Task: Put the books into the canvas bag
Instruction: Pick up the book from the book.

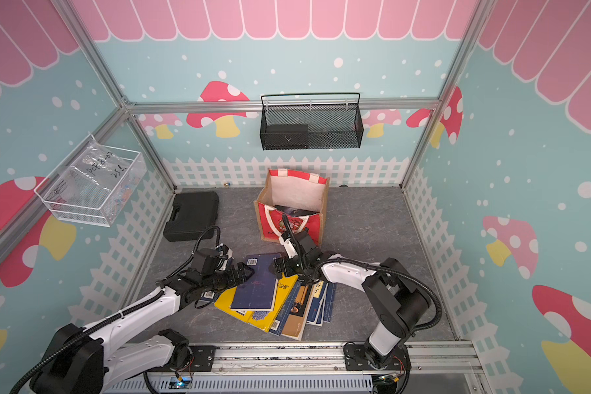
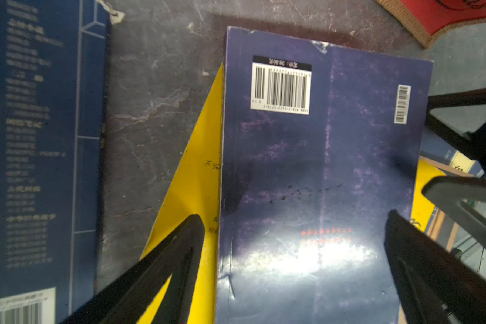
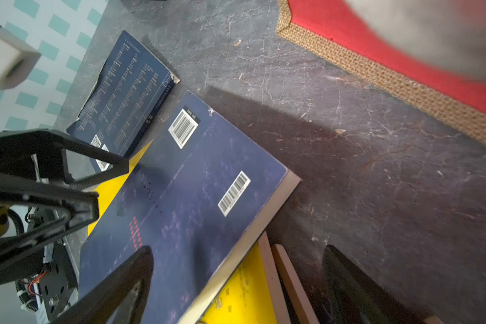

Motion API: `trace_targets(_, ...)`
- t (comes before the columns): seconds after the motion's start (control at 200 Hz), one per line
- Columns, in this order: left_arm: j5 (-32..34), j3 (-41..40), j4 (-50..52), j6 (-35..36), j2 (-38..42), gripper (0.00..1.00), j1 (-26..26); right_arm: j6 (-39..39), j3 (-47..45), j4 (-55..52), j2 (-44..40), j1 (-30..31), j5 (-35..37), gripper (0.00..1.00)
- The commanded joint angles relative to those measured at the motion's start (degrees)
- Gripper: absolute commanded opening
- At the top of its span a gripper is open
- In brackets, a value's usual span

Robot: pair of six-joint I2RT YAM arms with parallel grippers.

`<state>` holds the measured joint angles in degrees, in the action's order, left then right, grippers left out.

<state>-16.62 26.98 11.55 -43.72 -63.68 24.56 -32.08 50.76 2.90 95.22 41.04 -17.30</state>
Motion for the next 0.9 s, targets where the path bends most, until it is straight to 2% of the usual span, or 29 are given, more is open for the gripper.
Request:
trace_targets(0.0, -1.8, -1.5, -4.6, -2.1, -1.0, 0.99, 0.1, -2.7, 2.7, 2.4, 3.4, 0.4, 0.2, 0.96)
trace_targets(0.165, -2.1, -2.8, -6.9, -2.1, -2.4, 0.99, 0.1, -3.3, 5.2, 3.8, 7.2, 0.4, -0.4, 0.94)
trace_targets(0.29, -3.0, -3.2, -8.7, -2.1, -3.3, 0.99, 0.1, -3.8, 5.6, 6.4, 7.7, 0.4, -2.1, 0.86)
trace_targets(0.605, -6.0, -3.6, -14.1, -2.8, -7.2, 0.99, 0.1, -4.1, 5.3, 11.6, 5.9, 0.5, -4.4, 0.34)
trace_targets(0.76, -6.8, -3.5, -15.4, -2.6, -5.8, 0.99, 0.1, -3.7, 4.5, 12.1, 3.0, 0.6, -4.2, 0.06)
trace_targets(0.801, -6.5, -3.7, -15.5, -2.3, -4.4, 0.99, 0.1, -3.2, 4.2, 12.1, 1.6, 0.5, -4.1, 0.00)
trace_targets(0.896, -5.3, -4.1, -15.1, -0.9, 0.1, 0.99, 0.1, -2.5, 3.5, 12.4, -2.6, 0.5, -5.0, 0.00)
